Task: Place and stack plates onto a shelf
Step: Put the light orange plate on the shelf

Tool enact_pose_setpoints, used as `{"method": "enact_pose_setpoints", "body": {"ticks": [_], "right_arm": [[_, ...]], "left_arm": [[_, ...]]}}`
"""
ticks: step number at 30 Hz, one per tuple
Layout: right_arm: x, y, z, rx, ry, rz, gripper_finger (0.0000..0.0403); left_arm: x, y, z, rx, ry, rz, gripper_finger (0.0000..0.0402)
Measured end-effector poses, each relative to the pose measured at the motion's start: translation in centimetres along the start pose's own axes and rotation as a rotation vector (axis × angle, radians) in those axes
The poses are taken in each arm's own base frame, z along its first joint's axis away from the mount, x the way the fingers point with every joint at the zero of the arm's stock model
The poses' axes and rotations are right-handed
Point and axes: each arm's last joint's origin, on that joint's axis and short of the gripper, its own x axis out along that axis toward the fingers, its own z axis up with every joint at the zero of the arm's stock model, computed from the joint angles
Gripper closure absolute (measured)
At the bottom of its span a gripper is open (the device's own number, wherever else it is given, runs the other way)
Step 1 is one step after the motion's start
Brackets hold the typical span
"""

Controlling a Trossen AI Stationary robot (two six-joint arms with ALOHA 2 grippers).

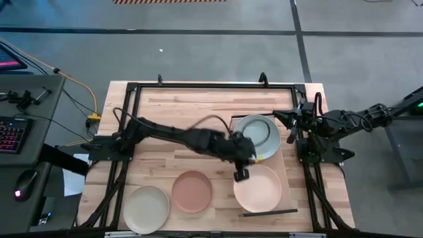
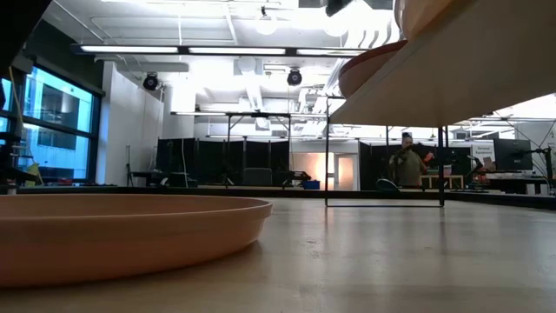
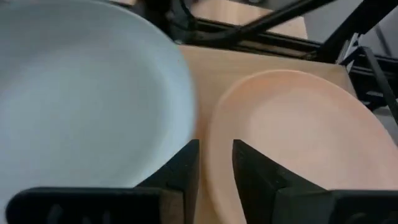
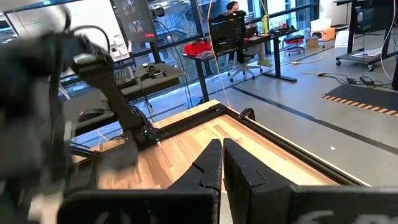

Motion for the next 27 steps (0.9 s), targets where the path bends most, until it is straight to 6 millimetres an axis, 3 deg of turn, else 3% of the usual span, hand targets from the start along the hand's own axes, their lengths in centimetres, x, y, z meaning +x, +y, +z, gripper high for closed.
{"method": "enact_pose_setpoints", "body": {"ticks": [5,11,14,20,27], "right_arm": [[0.0,0.0,-0.2,0.006,0.018,-0.001,0.0402],[0.0,-0.1,-0.3,0.001,0.024,-0.002,0.0402],[0.0,-0.1,-0.3,-0.002,0.026,-0.002,0.0402],[0.0,-0.1,-0.4,0.010,0.034,-0.001,0.0402],[0.0,0.1,-0.8,-0.002,0.088,0.076,0.0402]], "left_arm": [[-5.5,1.6,0.9,0.079,0.058,0.031,0.0306],[-7.8,0.5,-0.3,0.262,0.155,0.070,0.0362],[-7.1,-1.0,-1.8,0.305,0.191,0.008,0.0395],[-3.1,-2.2,-6.4,0.192,0.275,-0.099,0.0400],[-2.2,-2.6,-8.5,0.078,0.198,-0.152,0.0401]]}}
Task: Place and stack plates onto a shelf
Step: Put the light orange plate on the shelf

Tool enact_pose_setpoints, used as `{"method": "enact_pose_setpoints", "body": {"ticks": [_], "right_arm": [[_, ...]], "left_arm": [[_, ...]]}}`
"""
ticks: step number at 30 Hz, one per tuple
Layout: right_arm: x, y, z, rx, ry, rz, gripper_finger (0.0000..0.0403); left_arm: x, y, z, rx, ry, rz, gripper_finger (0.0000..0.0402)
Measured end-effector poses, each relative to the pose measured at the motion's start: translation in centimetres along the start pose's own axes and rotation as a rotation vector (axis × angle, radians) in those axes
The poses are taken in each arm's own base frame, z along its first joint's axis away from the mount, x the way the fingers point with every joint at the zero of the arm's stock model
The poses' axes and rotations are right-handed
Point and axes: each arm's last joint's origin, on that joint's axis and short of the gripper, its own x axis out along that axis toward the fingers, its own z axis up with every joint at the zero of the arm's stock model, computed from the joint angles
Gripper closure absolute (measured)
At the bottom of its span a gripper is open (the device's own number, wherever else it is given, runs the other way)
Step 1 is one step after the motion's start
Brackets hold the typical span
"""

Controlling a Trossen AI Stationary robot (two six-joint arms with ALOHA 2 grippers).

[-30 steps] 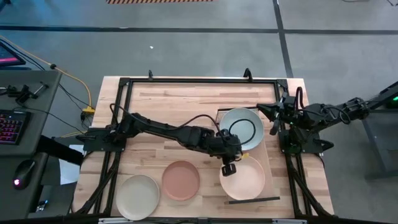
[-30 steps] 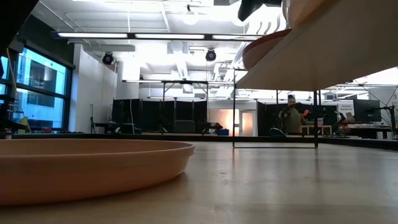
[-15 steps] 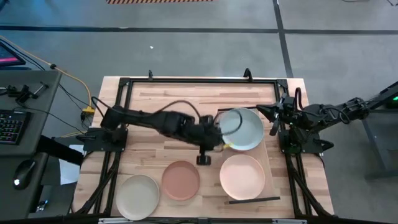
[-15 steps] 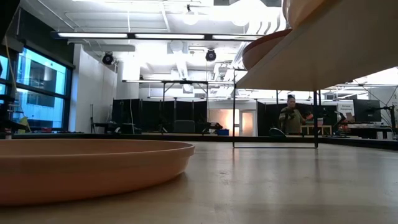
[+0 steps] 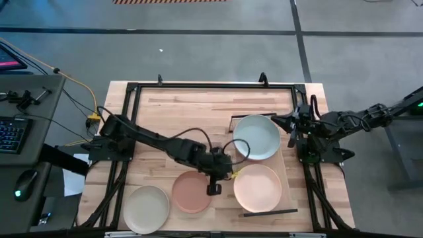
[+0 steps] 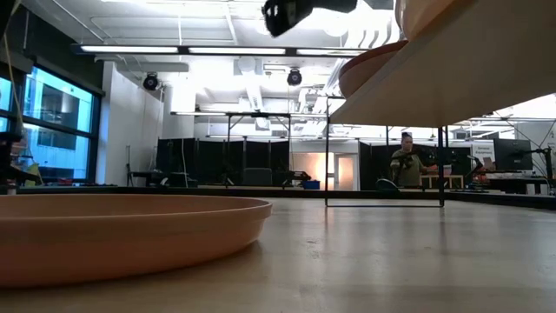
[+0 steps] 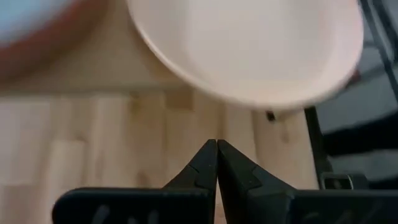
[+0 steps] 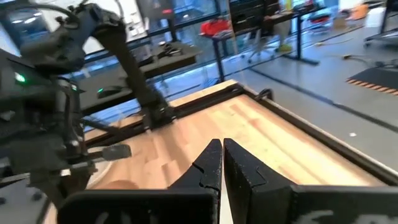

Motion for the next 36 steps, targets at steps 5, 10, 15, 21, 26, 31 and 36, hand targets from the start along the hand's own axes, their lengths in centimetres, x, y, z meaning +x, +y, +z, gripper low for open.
{"method": "enact_pose_setpoints", "body": {"ticks": [5,10,15,21,26,31,36], "right_arm": [[0.0,0.1,-0.1,0.039,0.019,0.038,0.0402],[0.0,0.2,-0.1,0.117,0.037,0.077,0.0402],[0.0,0.4,-0.2,0.153,0.060,0.124,0.0402],[0.0,0.3,-0.1,0.156,0.052,0.114,0.0402],[0.0,0.3,-0.1,0.175,0.050,0.107,0.0402],[0.0,0.3,-0.1,0.175,0.050,0.108,0.0402],[0.1,0.4,-0.2,0.169,0.057,0.104,0.0402]], "left_arm": [[0.4,-1.9,-1.1,-0.015,0.016,-0.026,0.0401],[0.9,-3.6,-1.3,0.010,-0.049,-0.005,0.0401],[0.9,-3.8,-1.2,0.050,-0.069,0.001,0.0401],[1.1,-3.0,-0.8,0.058,-0.083,0.022,0.0401],[2.0,-2.2,-0.6,0.018,-0.087,0.030,0.0401],[3.4,-2.3,-0.8,-0.034,-0.082,0.004,0.0401],[3.9,-2.4,-0.9,-0.080,-0.090,-0.006,0.0401]]}}
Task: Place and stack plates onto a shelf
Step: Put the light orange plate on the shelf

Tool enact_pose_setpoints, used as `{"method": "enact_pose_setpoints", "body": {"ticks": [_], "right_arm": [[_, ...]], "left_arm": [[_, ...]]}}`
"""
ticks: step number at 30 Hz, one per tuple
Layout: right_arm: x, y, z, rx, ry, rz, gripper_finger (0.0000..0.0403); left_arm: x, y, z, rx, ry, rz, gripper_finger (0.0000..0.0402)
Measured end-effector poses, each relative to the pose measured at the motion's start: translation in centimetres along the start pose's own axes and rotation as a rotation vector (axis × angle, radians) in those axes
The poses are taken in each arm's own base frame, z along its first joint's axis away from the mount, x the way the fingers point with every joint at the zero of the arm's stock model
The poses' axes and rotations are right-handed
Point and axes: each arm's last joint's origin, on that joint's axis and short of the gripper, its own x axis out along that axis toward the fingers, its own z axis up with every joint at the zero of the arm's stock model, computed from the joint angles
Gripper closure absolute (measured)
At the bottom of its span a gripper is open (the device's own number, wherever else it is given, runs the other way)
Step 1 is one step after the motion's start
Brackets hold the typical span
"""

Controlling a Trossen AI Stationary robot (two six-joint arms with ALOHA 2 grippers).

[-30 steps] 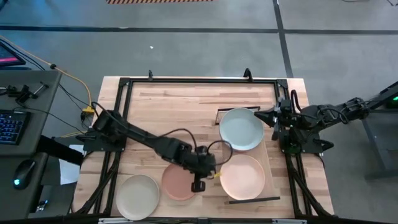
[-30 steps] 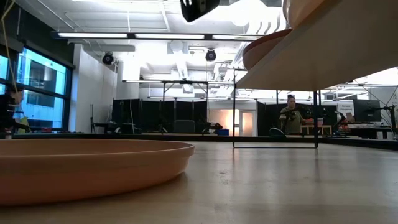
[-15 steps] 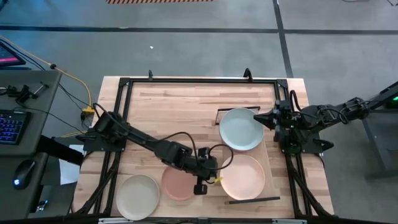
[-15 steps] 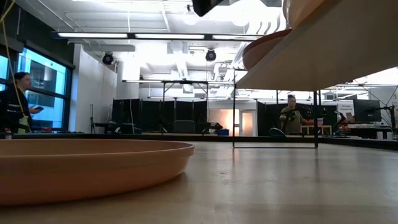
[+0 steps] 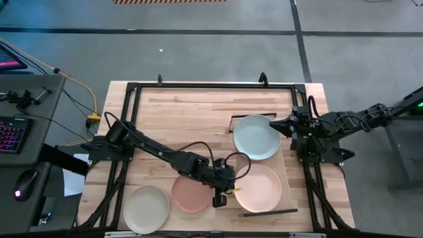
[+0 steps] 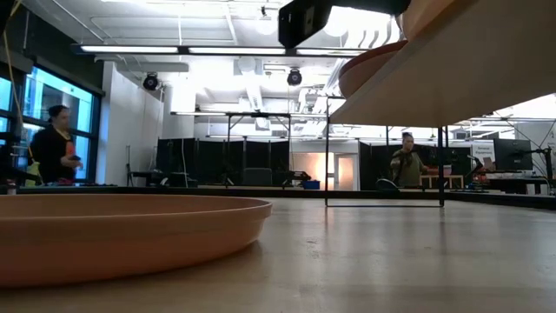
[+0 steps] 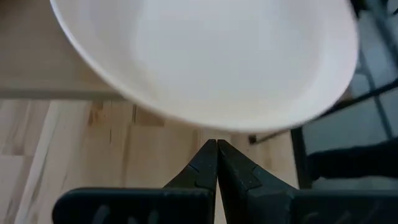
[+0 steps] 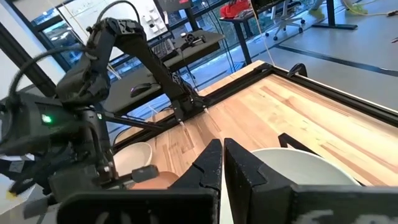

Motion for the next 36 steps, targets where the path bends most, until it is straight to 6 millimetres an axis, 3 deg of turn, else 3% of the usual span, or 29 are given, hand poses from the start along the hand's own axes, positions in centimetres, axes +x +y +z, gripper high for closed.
{"method": "enact_pose_setpoints", "body": {"ticks": [11,21,36], "right_arm": [[0.0,-0.1,-0.2,-0.013,0.020,-0.011,0.0402],[0.2,-0.2,-0.5,-0.029,0.045,-0.025,0.0402],[0.1,-0.2,-0.5,-0.031,0.048,-0.026,0.0402]], "left_arm": [[-1.1,-0.2,0.5,-0.003,0.078,0.003,0.0401],[-1.6,-0.5,1.5,0.010,0.031,-0.019,0.0401],[-1.1,1.8,2.9,-0.006,-0.023,-0.001,0.0401]]}}
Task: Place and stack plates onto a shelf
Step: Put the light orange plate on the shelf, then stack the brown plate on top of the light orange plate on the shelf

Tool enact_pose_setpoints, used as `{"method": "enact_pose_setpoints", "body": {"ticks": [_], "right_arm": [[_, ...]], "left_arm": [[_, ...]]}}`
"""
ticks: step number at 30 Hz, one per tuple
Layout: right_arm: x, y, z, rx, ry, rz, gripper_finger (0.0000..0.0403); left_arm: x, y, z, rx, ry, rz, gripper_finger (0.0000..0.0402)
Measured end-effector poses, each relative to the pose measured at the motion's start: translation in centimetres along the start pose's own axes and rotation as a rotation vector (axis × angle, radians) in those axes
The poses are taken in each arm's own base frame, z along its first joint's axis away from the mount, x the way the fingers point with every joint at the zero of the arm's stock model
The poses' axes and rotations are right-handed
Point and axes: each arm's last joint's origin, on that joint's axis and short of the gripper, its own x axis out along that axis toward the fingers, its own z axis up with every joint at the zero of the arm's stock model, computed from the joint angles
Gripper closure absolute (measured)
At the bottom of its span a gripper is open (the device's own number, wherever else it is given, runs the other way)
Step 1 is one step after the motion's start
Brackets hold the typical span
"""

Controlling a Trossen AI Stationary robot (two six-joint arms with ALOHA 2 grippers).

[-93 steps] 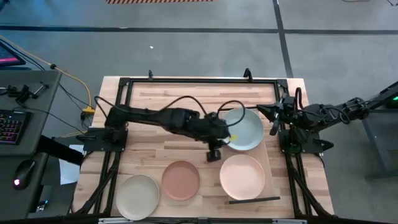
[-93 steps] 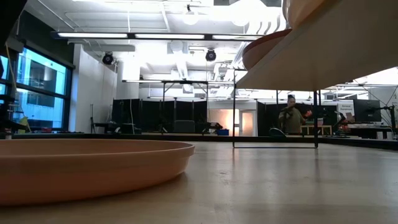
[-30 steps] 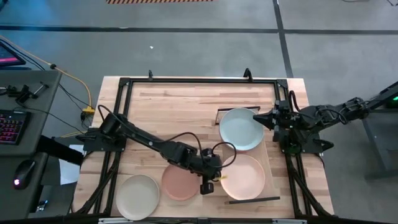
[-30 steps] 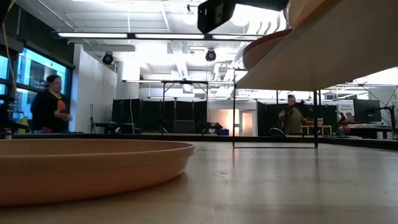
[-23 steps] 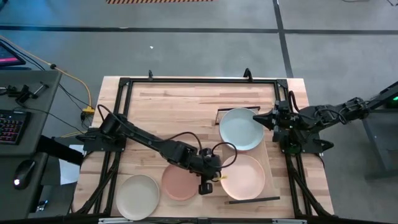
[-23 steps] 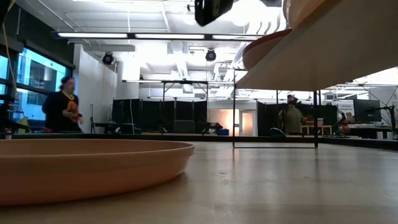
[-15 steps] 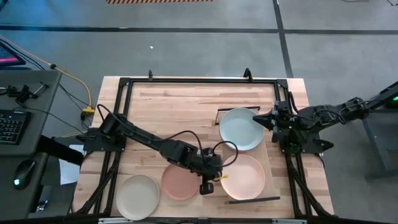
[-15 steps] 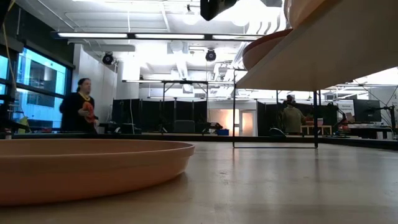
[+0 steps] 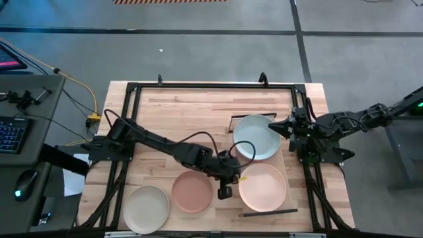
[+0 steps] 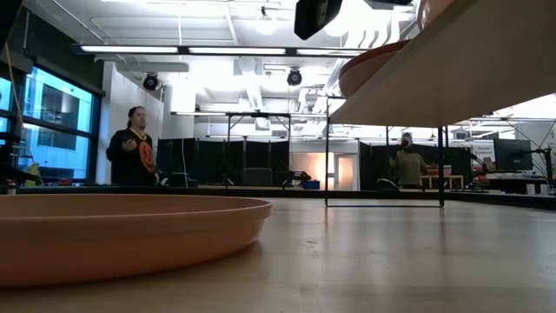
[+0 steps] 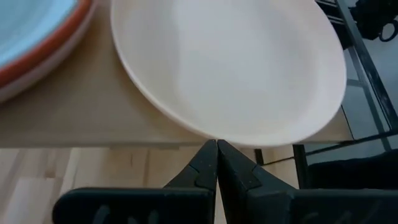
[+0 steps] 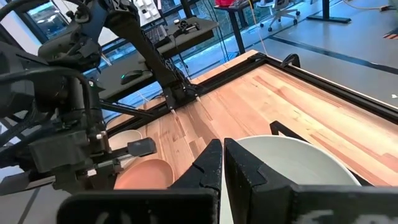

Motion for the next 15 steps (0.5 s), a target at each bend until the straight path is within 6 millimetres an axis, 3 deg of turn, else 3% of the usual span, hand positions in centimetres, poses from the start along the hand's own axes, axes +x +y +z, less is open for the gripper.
{"method": "enact_pose_setpoints", "body": {"ticks": [13,15], "right_arm": [[0.0,0.0,-0.1,-0.004,0.005,-0.003,0.0402],[0.0,0.0,-0.1,-0.004,0.005,-0.003,0.0402]], "left_arm": [[0.0,0.8,0.6,0.070,-0.030,0.018,0.0401],[-0.9,1.3,0.7,0.079,-0.021,0.063,0.0401]]}}
